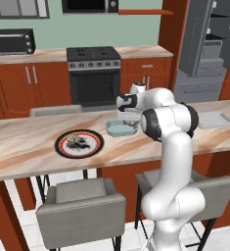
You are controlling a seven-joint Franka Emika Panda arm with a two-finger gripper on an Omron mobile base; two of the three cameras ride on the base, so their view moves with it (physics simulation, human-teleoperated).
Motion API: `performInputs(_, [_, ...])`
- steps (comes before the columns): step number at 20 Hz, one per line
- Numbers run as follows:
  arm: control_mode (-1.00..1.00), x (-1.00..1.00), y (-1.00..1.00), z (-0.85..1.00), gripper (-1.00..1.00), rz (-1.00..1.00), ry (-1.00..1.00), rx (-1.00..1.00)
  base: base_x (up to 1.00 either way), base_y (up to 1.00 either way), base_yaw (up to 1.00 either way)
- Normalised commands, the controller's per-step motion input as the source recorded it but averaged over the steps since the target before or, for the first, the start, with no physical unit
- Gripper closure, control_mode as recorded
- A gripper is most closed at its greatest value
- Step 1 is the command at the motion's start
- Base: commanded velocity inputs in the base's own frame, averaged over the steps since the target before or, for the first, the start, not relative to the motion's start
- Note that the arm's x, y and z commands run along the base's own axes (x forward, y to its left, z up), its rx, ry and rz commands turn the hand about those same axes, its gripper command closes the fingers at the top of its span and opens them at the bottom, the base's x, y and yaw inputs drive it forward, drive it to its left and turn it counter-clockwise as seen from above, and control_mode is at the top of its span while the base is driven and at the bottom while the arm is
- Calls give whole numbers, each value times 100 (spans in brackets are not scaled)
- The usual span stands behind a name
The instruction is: Place two dumplings into each of the tupperware containers and then place the containers in the fridge.
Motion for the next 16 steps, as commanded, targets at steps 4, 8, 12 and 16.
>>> performInputs(4, [-100, 26, 6, -23, -100, -1, 0, 0, 0, 0, 0])
performInputs(8, [-100, 8, 1, -4, -100, 0, 0, 0, 0, 0, 0])
performInputs(12, [-100, -1, 0, 0, -100, 0, 2, 0, 0, 0, 0])
performInputs(16, [-100, 0, 2, 0, -100, 0, 0, 0, 0, 0, 0])
